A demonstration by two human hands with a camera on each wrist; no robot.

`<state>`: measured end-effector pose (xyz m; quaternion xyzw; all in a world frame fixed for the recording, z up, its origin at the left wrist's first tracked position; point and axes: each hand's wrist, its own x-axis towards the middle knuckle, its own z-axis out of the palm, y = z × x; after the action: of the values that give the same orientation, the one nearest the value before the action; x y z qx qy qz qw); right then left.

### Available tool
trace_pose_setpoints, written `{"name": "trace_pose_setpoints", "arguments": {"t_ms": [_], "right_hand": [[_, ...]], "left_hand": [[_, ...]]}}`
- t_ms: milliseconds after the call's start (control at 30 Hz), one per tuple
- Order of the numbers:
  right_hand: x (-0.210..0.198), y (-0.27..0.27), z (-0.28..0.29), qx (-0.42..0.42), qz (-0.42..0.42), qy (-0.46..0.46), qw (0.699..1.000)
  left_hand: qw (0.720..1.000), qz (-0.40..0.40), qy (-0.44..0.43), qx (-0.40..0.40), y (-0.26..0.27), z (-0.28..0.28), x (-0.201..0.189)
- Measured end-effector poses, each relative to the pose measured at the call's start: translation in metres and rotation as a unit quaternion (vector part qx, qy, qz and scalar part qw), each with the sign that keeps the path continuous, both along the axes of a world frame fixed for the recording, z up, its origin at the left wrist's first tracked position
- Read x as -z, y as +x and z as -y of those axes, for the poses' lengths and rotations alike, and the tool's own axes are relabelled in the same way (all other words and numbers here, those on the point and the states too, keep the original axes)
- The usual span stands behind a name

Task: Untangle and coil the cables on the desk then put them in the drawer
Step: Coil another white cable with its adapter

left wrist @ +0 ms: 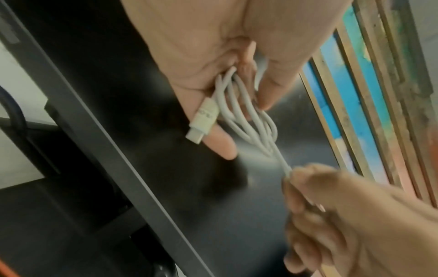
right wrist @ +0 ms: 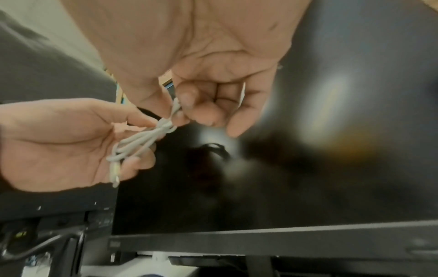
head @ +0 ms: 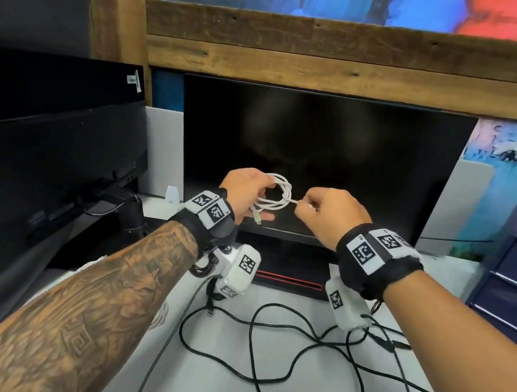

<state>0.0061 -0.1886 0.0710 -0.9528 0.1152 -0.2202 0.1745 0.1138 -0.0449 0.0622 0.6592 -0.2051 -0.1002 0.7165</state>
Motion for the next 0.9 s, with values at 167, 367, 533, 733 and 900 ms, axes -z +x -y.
{"name": "trace_pose_setpoints", "arguments": {"t_ms": [167, 367, 533, 733, 900], "right_hand": [[0.003, -0.011, 0.009, 0.003, -0.001, -0.095, 0.996], [0.018, -0.004, 0.015, -0.039, -0.065, 0.01, 0.997], [0.012, 0.012, 0.008, -0.088, -0.055, 0.114, 0.988], [0.017, 0.035, -0.016, -0.136, -0.035, 0.274, 0.951], [0.032, 0.055, -0.041, -0.163, -0.042, 0.376, 0.911]], "left_hand": [[0.997, 0.043, 0.06, 0.021, 0.007, -0.008, 0.002], [0.988, 0.107, 0.114, 0.012, 0.004, 0.001, 0.008], [0.979, 0.132, 0.154, 0.011, 0.005, -0.001, 0.005], [0.981, 0.104, 0.163, 0.03, 0.011, -0.024, 0.014], [0.984, 0.029, 0.173, 0.026, 0.029, -0.058, 0.027]]}}
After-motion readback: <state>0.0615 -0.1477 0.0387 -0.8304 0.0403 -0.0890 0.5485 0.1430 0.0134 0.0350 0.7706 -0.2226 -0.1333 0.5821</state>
